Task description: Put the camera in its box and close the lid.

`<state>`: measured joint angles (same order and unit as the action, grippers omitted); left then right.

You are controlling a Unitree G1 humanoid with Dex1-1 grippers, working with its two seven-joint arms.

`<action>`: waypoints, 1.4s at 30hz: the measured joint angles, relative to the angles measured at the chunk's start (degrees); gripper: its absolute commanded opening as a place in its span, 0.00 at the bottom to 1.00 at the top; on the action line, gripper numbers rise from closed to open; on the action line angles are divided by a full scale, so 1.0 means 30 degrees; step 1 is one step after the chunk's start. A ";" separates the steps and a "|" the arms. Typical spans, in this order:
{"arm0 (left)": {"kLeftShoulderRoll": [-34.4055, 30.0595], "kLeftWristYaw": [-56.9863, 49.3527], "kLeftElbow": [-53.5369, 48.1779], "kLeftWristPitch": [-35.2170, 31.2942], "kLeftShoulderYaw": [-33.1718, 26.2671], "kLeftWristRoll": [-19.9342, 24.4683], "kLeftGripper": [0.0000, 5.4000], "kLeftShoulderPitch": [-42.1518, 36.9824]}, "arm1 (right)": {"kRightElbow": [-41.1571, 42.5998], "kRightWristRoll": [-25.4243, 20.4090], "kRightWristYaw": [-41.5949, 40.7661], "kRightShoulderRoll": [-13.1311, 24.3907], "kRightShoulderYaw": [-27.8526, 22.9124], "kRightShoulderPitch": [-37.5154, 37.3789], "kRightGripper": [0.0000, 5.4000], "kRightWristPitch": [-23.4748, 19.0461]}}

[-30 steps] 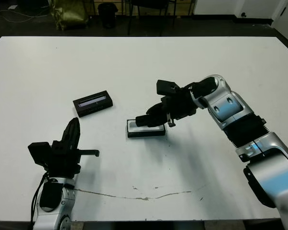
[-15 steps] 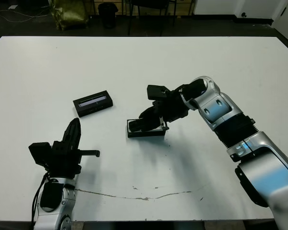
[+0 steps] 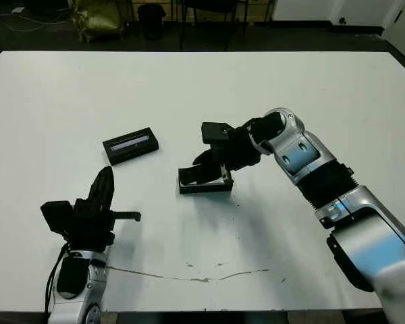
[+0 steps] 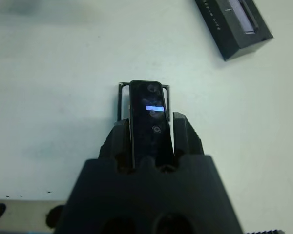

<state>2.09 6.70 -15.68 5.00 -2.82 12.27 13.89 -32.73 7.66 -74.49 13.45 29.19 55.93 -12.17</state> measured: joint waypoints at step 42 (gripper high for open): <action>0.0074 -0.0238 -0.0001 0.0083 0.0060 -0.0119 0.00 0.0009 | 0.0107 0.1215 -0.0459 0.0274 0.0638 -0.0021 0.13 -0.0418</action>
<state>2.31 5.99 -15.68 5.24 -2.64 11.92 13.91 -32.41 11.30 -75.87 14.27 31.10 55.87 -13.43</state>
